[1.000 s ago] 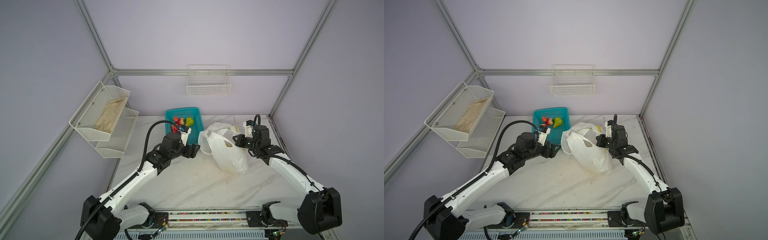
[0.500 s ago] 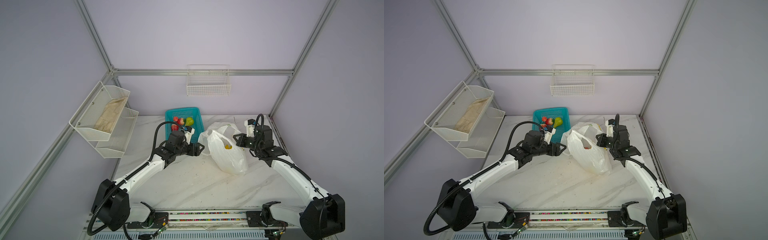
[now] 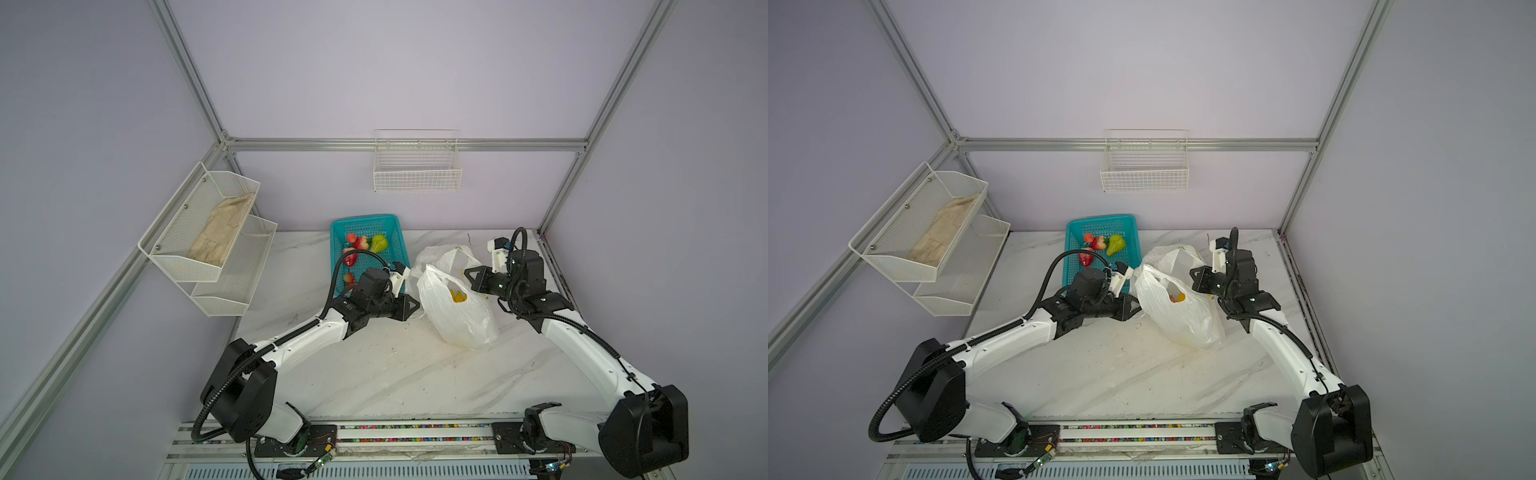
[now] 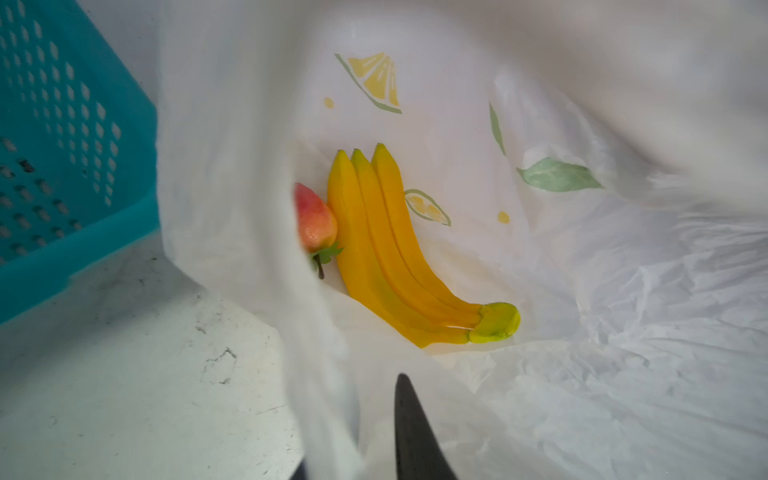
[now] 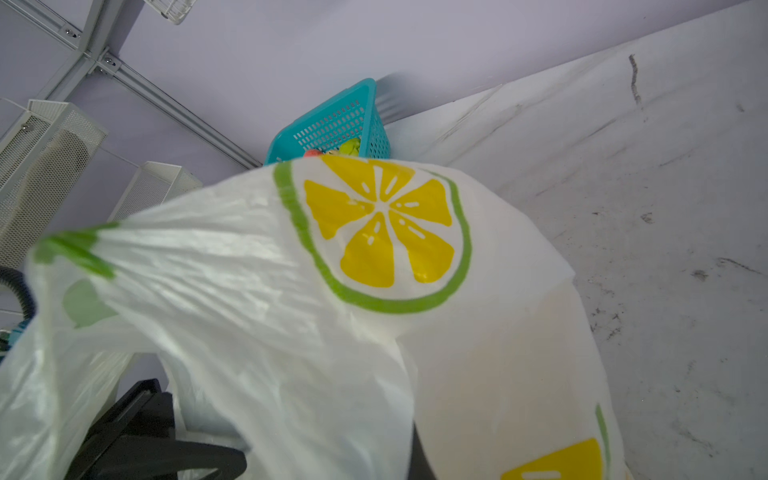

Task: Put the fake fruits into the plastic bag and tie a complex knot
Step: 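Move left gripper back into the basket and grasp a red strawberry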

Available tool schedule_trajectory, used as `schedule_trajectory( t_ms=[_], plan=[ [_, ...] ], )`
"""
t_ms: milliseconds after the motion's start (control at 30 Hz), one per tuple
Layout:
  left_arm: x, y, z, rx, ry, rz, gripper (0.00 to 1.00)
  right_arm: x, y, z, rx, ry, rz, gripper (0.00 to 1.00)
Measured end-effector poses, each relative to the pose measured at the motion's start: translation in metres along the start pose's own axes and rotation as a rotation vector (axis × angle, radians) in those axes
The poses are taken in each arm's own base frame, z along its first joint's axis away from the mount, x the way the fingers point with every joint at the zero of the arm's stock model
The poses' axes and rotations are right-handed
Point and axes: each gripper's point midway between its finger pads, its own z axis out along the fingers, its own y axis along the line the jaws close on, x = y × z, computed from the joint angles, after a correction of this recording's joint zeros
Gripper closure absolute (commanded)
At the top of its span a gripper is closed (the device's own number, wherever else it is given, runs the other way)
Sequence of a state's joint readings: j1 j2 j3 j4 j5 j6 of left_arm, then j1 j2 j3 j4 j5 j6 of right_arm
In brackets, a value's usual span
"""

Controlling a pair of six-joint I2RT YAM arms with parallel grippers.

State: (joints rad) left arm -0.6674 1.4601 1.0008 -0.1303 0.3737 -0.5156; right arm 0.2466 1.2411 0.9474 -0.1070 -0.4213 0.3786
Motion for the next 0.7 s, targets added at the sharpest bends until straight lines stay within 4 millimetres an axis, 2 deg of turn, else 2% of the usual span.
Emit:
schedule_trajectory(
  t_ms=[100, 200, 267, 333, 500, 600, 700],
  plan=[
    [0.000, -0.032, -0.007, 0.072, -0.019, 0.044, 0.83, -0.005, 0.002, 0.008, -0.015, 0.010, 0.010, 0.94],
    [-0.003, -0.063, -0.020, 0.167, -0.071, 0.071, 0.77, -0.009, 0.006, 0.013, -0.035, 0.015, 0.011, 0.94],
    [-0.001, -0.069, -0.027, 0.196, -0.093, 0.071, 0.70, -0.008, 0.007, 0.014, -0.040, 0.019, 0.008, 0.94],
    [0.002, -0.066, -0.031, 0.192, -0.101, 0.069, 0.58, -0.007, 0.006, 0.013, -0.038, 0.023, 0.005, 0.94],
    [0.002, -0.051, -0.041, 0.109, -0.122, 0.101, 0.38, -0.003, 0.007, 0.007, -0.040, 0.023, -0.010, 0.94],
    [-0.009, -0.035, -0.061, 0.015, -0.175, 0.118, 0.32, 0.001, 0.007, 0.004, -0.042, 0.026, -0.014, 0.94],
    [-0.028, -0.010, -0.088, -0.109, -0.263, 0.115, 0.26, 0.003, 0.007, 0.003, -0.042, 0.029, -0.019, 0.94]
  ],
)
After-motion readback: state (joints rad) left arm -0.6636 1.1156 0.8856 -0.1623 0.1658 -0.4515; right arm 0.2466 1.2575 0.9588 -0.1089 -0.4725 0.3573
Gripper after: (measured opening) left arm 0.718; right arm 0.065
